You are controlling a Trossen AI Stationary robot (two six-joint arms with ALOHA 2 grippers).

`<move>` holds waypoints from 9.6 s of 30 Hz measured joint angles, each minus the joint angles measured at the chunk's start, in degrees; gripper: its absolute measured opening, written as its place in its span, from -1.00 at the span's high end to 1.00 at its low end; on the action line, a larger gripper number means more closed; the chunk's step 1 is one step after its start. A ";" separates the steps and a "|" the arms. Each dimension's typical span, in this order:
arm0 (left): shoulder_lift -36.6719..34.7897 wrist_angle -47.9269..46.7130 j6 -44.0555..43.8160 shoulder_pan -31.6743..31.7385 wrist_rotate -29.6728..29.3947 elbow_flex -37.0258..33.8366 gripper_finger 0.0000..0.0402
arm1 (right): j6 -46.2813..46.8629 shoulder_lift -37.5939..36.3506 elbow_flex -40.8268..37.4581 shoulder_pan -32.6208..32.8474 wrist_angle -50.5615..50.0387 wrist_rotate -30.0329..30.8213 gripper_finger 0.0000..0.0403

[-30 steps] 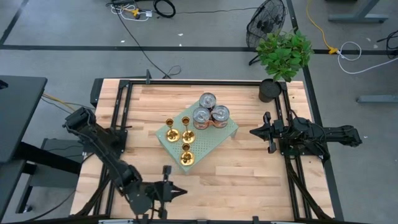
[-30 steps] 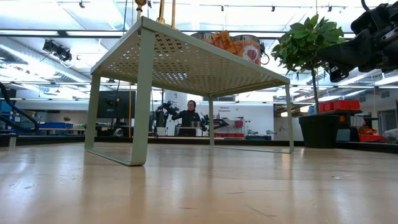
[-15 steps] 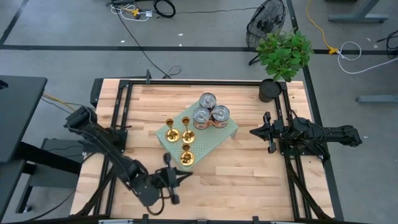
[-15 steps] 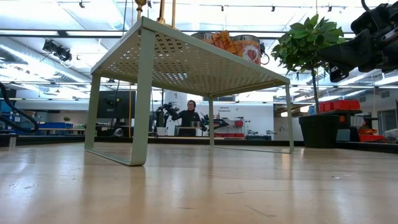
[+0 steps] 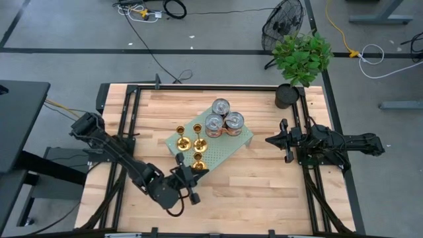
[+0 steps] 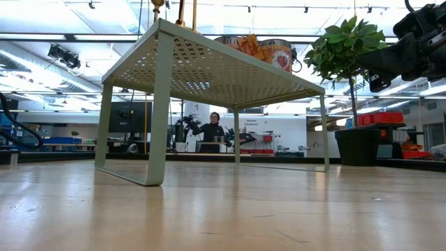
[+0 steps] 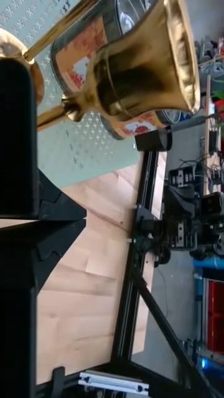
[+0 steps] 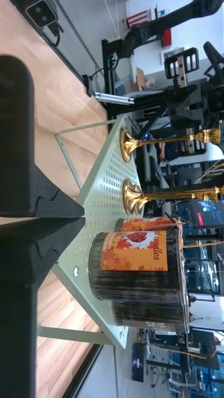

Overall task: Pick & Place candle stick holders
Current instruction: Put the gold candle holder on the shelf, then return to Home Position

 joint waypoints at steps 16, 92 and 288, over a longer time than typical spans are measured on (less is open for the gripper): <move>0.00 -0.76 0.02 -2.21 -1.82 -0.02 1.00 | -0.02 0.00 -0.01 0.00 0.00 0.00 0.99; -2.25 4.06 3.23 1.31 -9.05 -8.12 1.00 | -0.02 0.00 -0.01 0.01 0.00 0.00 0.99; -53.12 -17.64 23.63 23.86 53.93 -33.53 0.99 | 0.00 0.00 -0.01 0.02 -0.01 0.00 0.99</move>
